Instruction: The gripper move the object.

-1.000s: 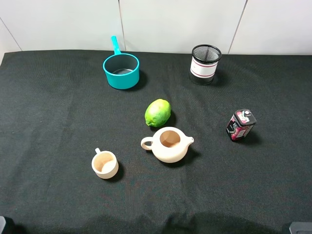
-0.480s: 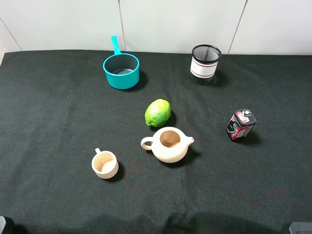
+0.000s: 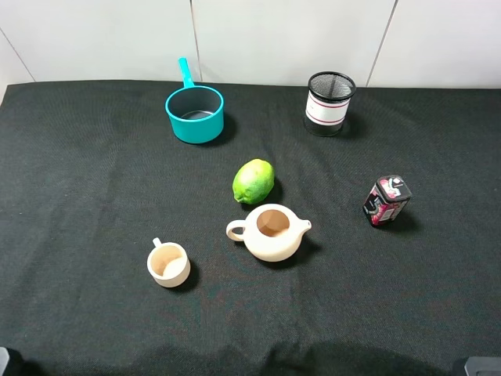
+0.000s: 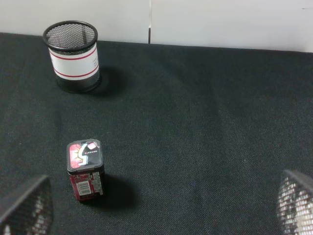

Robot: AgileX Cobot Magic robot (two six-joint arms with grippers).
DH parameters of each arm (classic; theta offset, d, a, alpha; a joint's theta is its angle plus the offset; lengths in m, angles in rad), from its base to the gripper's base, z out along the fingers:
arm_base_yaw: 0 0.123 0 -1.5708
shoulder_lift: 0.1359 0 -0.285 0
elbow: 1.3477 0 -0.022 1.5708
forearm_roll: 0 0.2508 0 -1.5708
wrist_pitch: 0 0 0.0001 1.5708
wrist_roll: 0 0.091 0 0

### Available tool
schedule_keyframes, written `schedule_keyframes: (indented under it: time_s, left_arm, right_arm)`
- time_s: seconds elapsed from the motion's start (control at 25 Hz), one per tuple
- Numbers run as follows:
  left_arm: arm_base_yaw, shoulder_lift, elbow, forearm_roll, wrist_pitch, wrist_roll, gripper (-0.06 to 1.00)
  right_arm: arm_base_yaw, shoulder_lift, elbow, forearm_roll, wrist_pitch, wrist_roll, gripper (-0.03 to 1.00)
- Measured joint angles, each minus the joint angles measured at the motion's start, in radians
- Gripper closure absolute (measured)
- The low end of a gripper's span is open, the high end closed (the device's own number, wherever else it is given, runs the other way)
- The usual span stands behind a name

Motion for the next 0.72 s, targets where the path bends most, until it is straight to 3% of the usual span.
schedule_keyframes:
  time_s: [0.72]
  left_arm:
    - [0.0,0.0,0.0,0.0,0.0,0.0,-0.02]
  right_arm:
    - [0.0,0.0,0.0,0.0,0.0,0.0,0.27]
